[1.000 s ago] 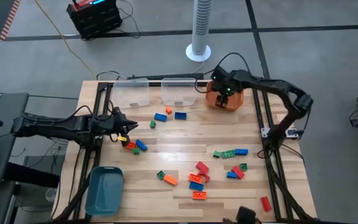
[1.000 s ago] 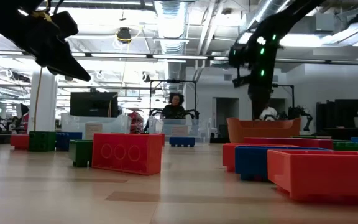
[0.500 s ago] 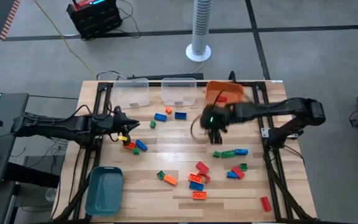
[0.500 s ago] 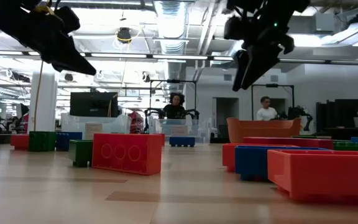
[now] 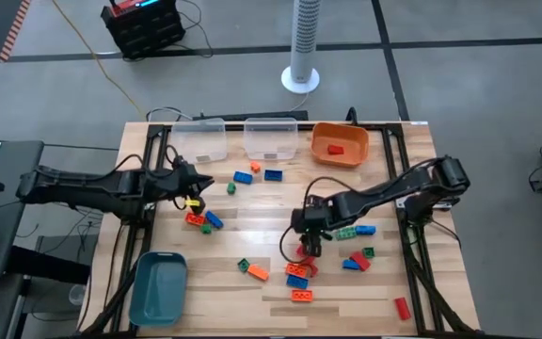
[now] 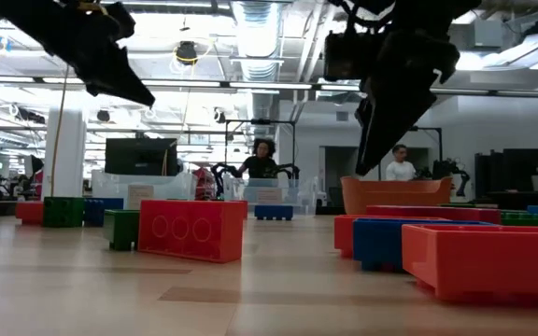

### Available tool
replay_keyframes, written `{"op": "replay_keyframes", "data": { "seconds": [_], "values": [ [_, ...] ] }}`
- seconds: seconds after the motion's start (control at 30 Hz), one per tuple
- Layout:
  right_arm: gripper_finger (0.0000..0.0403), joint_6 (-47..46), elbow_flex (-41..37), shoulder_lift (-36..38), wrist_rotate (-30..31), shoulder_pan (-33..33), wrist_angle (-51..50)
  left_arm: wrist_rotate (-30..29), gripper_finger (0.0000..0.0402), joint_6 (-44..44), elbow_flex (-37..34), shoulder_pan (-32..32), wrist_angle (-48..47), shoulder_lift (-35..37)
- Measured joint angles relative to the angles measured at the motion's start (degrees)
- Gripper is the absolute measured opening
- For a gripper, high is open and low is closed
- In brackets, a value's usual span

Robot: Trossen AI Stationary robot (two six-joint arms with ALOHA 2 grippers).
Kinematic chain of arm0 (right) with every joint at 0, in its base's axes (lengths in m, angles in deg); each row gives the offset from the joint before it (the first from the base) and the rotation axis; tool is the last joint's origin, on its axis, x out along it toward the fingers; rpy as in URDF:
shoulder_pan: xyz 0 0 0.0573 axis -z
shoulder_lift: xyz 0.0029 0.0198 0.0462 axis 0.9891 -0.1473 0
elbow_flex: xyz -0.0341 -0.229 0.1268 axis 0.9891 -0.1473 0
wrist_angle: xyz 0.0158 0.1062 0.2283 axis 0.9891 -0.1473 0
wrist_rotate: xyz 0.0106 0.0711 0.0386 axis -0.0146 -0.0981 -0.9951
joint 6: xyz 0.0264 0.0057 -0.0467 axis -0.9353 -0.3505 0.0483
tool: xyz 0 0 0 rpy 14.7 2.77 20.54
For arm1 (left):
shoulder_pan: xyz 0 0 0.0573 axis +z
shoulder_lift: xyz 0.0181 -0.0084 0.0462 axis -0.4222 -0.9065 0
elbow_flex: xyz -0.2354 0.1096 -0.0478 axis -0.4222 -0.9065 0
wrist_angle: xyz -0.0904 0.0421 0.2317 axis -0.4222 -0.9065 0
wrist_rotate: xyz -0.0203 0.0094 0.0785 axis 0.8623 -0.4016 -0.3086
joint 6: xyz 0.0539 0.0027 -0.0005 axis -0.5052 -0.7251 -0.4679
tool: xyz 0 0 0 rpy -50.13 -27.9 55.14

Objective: Sort blocks
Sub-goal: Put the red block into the orange bin

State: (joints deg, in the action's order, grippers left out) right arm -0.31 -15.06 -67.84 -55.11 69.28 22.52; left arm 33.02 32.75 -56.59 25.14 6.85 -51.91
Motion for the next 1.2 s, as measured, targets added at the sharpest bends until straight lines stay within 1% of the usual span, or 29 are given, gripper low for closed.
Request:
{"op": "replay_keyframes", "data": {
  "seconds": [0.23,0.33,0.4,0.6,0.7,0.83,0.9,1.2],
  "values": [
    [0.0260,-13.9,7.4,-4.9,0.7,-2.7,-7.1,-2.4,0.0046,-0.3,4.0,0.0,-0.8,-2.2],
    [0.0260,-19.3,10.7,-6.2,2.3,-3.9,-10.1,-2.4,0.0046,-1.7,5.3,0.0,-0.9,-2.5],
    [0.0260,-22.2,12.5,-7.7,3.5,-4.9,-12.1,-2.4,0.0046,-2.9,5.8,0.0,-1.1,-2.6],
    [0.0260,-29.1,19.1,-14.4,4.0,-7.0,-20.5,-2.4,0.0046,-5.3,5.8,0.0,-1.0,-2.7],
    [0.0260,-32.0,21.6,-16.4,4.5,-7.2,-23.4,-2.1,0.0046,-5.8,5.8,0.0,-1.1,-2.7],
    [0.0260,-35.3,24.1,-17.8,4.4,-6.7,-24.5,0.7,0.0045,-6.4,5.8,0.0,-2.0,-2.7],
    [0.0260,-36.7,25.0,-18.2,4.4,-6.5,-25.5,1.2,0.0045,-7.3,5.8,0.0,-2.0,-2.7],
    [0.0260,-43.3,25.1,-18.2,4.5,-7.6,-26.6,1.5,0.0045,-8.2,5.8,0.0,-3.2,-2.6]
  ]
}}
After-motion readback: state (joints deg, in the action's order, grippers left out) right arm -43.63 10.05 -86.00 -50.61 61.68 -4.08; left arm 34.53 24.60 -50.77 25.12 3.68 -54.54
